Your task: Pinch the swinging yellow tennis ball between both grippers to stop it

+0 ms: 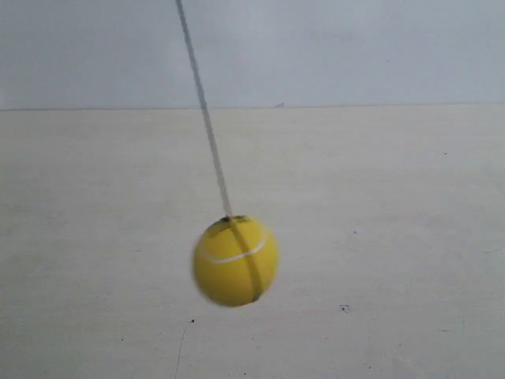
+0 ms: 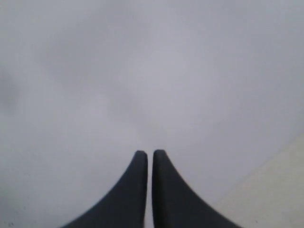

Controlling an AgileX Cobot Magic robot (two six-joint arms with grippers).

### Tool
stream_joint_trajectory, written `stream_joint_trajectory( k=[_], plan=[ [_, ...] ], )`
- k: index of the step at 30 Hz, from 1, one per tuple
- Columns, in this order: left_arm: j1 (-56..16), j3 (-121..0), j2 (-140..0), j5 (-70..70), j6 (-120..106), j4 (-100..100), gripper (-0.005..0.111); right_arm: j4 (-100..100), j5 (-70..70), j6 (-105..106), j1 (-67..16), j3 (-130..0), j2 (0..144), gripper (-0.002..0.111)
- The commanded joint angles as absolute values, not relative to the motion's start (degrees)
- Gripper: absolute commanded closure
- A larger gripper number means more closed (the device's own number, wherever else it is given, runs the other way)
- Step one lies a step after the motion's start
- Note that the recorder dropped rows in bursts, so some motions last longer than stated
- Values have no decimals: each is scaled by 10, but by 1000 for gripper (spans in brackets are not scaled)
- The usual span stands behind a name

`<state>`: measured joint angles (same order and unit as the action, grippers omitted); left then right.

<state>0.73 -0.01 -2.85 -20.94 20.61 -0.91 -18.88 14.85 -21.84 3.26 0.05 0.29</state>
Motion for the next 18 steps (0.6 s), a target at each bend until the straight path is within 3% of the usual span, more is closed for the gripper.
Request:
stream_joint_trajectory(
  k=[1,8,18],
  plan=[
    [4,0,-32,-281,223,-93,102,-115,212,-242,34,0,0,108],
    [4,-43,-33,-273,282,-221,102,157,247,-384,34,-39,0,108],
    [4,-182,-143,-252,306,-221,102,243,217,-401,34,-203,121,108]
  ],
)
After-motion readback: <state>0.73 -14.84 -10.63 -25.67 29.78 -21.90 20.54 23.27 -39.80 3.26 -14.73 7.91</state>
